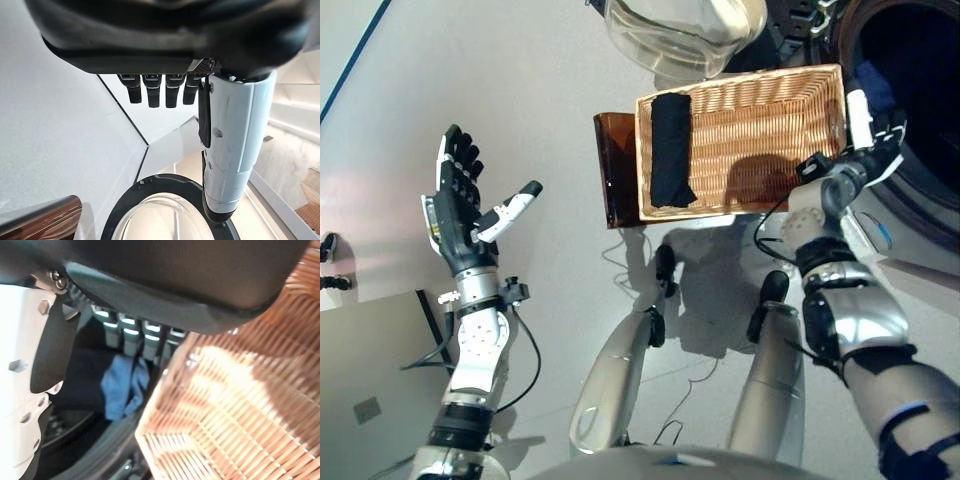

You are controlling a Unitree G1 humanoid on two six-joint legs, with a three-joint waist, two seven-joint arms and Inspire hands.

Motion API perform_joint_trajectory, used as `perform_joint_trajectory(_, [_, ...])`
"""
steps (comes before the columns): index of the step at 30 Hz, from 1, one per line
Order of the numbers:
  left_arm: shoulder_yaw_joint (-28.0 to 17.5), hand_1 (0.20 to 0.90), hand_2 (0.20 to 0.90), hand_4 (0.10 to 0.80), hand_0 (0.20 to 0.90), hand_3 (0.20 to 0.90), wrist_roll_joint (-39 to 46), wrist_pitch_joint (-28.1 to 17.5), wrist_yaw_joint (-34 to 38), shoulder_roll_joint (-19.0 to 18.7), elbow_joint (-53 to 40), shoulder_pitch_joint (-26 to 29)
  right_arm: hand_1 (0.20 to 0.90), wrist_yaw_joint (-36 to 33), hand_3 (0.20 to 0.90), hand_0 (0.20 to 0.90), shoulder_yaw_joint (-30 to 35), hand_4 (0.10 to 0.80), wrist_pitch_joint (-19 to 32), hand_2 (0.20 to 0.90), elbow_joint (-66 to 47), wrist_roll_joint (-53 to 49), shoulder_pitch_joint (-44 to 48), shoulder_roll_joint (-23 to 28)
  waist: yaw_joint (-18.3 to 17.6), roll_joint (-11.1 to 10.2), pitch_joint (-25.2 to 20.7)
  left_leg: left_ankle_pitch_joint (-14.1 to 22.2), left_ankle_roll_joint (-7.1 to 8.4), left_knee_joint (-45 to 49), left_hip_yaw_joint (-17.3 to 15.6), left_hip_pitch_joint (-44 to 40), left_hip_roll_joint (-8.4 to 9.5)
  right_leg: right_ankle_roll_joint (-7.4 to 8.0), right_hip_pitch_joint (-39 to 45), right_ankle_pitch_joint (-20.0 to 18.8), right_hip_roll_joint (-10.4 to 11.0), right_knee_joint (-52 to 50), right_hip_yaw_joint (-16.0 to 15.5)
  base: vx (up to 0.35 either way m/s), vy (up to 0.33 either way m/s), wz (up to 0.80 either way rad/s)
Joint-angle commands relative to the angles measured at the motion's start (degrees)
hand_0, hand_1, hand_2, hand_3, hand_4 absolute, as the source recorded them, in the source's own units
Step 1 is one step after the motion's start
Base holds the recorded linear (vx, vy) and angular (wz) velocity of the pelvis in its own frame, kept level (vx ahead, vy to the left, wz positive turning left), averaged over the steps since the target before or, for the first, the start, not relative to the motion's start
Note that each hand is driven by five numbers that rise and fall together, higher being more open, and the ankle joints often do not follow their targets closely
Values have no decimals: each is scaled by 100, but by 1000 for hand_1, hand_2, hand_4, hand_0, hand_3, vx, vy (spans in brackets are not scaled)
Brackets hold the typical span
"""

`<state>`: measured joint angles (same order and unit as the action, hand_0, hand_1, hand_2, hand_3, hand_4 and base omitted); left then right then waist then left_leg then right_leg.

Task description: Pick up the clothes and place them into the washing machine

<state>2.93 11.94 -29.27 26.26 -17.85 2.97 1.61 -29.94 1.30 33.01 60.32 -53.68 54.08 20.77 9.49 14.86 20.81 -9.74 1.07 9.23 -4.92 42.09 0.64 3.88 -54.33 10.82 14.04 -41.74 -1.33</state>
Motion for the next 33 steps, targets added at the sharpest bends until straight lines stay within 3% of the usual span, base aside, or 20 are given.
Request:
perform_joint_trajectory(1, [-377, 900, 900, 800, 900, 900, -47, -646, 276, -11, 47, 173, 900, 310, 900, 900, -90, 800, 562, 900, -453, -119, -53, -115, 126, 3, -509, 797, 176, 435, 93, 39, 13, -244, 623, -556, -292, 1353, -169, 0, 0, 0])
perform_joint_trajectory(6, [-435, 900, 900, 800, 900, 900, -94, -693, 282, 25, -30, 130, 900, 346, 900, 900, 170, 800, 793, 900, -325, -538, 208, -23, 201, 69, -582, 925, 207, 443, 127, 53, 45, -218, 579, -381, -261, 1279, -76, 20, 1, 0])
perform_joint_trajectory(11, [-470, 900, 900, 800, 900, 900, -29, -745, 203, 27, -137, 30, 900, 279, 900, 900, 334, 800, 852, 900, -180, -707, 561, 341, 318, 207, -551, 801, 198, 488, 102, 171, 40, -251, 439, -437, -217, 1159, -80, 0, -4, 3])
perform_joint_trajectory(18, [-438, 900, 900, 800, 900, 900, 60, -838, 76, -100, -225, -30, 900, 113, 900, 900, 327, 800, 716, 900, -16, -649, 1106, 1188, 480, 339, -578, 828, 283, 458, 188, 217, 65, -209, 322, -227, -173, 961, -10, 4, -33, 10])
perform_joint_trajectory(19, [-415, 900, 900, 800, 900, 900, 88, -856, 54, -125, -264, -46, 900, 91, 900, 900, 260, 800, 648, 900, 41, -620, 1292, 1464, 523, 381, -535, 684, 284, 436, 170, 280, 44, -238, 219, -329, -166, 923, -48, 103, -64, 0])
perform_joint_trajectory(25, [-411, 900, 900, 800, 900, 900, 161, -877, -28, -206, -348, -55, 900, 12, 900, 900, -183, 800, 511, 900, -66, -315, 1811, 2210, 566, 328, -548, 699, 380, 291, 300, 219, 64, -211, 163, -151, -163, 840, 10, -1, -51, 7])
perform_joint_trajectory(26, [-390, 900, 900, 800, 900, 900, 148, -879, -52, -242, -364, -77, 900, 34, 900, 900, -281, 800, 515, 900, -162, -293, 1890, 2317, 555, 331, -504, 562, 368, 262, 272, 249, 45, -236, 108, -285, -157, 826, -34, 23, -18, 6])
perform_joint_trajectory(27, [-382, 900, 900, 800, 900, 900, 172, -866, -84, -231, -377, -114, 900, 75, 900, 900, -353, 800, 525, 900, -276, -293, 1945, 2421, 536, 291, -556, 676, 395, 220, 324, 172, 66, -207, 157, -132, -146, 802, 16, 27, -24, 14])
perform_joint_trajectory(31, [-360, 900, 900, 800, 900, 900, 317, -837, -171, -235, -356, -141, 900, 289, 900, 900, -532, 800, 602, 900, -745, -377, 2011, 2501, 451, 234, -601, 697, 405, 159, 304, 73, 103, -197, 197, -85, -164, 766, 13, 35, -5, 7])
perform_joint_trajectory(32, [-344, 900, 900, 800, 900, 900, 354, -818, -178, -228, -310, -106, 900, 359, 900, 900, -548, 800, 626, 900, -870, -383, 1961, 2436, 405, 227, -594, 588, 369, 133, 247, 79, 96, -224, 177, -250, -184, 822, -34, 43, 29, -2])
perform_joint_trajectory(33, [-342, 900, 900, 800, 900, 900, 360, -819, -189, -229, -313, -94, 900, 357, 900, 900, -547, 800, 644, 900, -903, -375, 1961, 2402, 392, 195, -644, 717, 387, 118, 278, 8, 124, -193, 248, -113, -183, 833, 12, 33, 24, -3])
